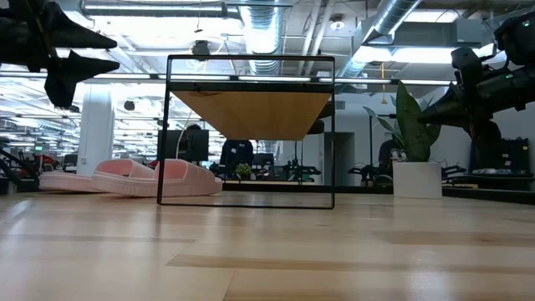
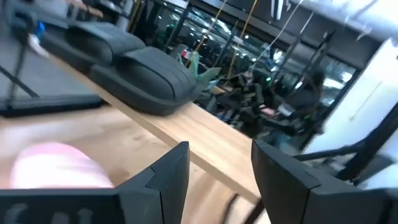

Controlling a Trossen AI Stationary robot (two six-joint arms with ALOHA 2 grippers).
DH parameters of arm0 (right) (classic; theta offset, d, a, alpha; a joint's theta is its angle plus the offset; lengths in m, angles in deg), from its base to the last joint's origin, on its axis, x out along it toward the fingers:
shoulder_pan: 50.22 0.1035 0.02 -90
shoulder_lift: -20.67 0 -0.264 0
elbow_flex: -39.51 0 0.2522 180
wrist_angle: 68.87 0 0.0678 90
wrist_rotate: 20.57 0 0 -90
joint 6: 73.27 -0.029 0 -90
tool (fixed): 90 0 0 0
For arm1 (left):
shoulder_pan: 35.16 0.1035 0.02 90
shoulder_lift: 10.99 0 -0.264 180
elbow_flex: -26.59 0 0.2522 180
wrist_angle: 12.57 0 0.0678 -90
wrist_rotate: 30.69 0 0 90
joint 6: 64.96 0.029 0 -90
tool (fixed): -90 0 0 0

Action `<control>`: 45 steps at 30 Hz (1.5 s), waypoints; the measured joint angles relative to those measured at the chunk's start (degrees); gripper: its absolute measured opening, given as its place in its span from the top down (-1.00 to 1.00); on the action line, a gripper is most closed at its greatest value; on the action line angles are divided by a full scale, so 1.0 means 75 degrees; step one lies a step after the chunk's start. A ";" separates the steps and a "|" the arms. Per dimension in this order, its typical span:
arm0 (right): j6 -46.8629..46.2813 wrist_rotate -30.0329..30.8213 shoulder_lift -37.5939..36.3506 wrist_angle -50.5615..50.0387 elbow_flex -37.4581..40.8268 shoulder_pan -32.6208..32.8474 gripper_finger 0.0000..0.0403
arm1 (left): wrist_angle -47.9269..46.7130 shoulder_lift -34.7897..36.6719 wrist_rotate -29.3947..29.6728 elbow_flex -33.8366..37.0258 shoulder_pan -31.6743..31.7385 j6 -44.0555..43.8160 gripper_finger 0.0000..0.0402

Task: Pick and place slides into the shelf
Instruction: Put the left pink slide on the shelf

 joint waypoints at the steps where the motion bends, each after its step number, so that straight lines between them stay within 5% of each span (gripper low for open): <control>1: 0.0000 0.0000 0.0000 0.0000 0.0000 0.0000 0.94 | 0.0000 0.0000 -0.0038 0.0000 0.0024 -0.0245 0.19; 10: 0.0000 0.0000 0.0000 0.0000 0.0000 0.0000 0.94 | 0.0004 0.0000 -0.0019 0.0000 0.0319 -0.2188 0.19; 19: 0.0000 0.0000 0.0000 0.0000 0.0003 0.0000 0.94 | -0.0527 0.0000 0.2086 -0.0003 0.0818 -0.4941 0.19; 27: 0.0001 -0.0001 0.0000 0.0000 0.0003 0.0000 0.94 | -0.1855 -0.0006 0.2525 -0.0003 0.1431 -0.7655 0.19; 34: 0.0000 -0.0003 -0.0002 0.0000 0.0003 -0.0002 0.94 | -0.1818 -0.0052 0.2399 -0.0003 0.1883 -0.7871 0.19; 45: 0.0000 -0.0003 -0.0003 0.0000 0.0003 -0.0001 0.94 | -0.1717 -0.0054 0.1293 -0.0519 0.2413 -0.5863 0.19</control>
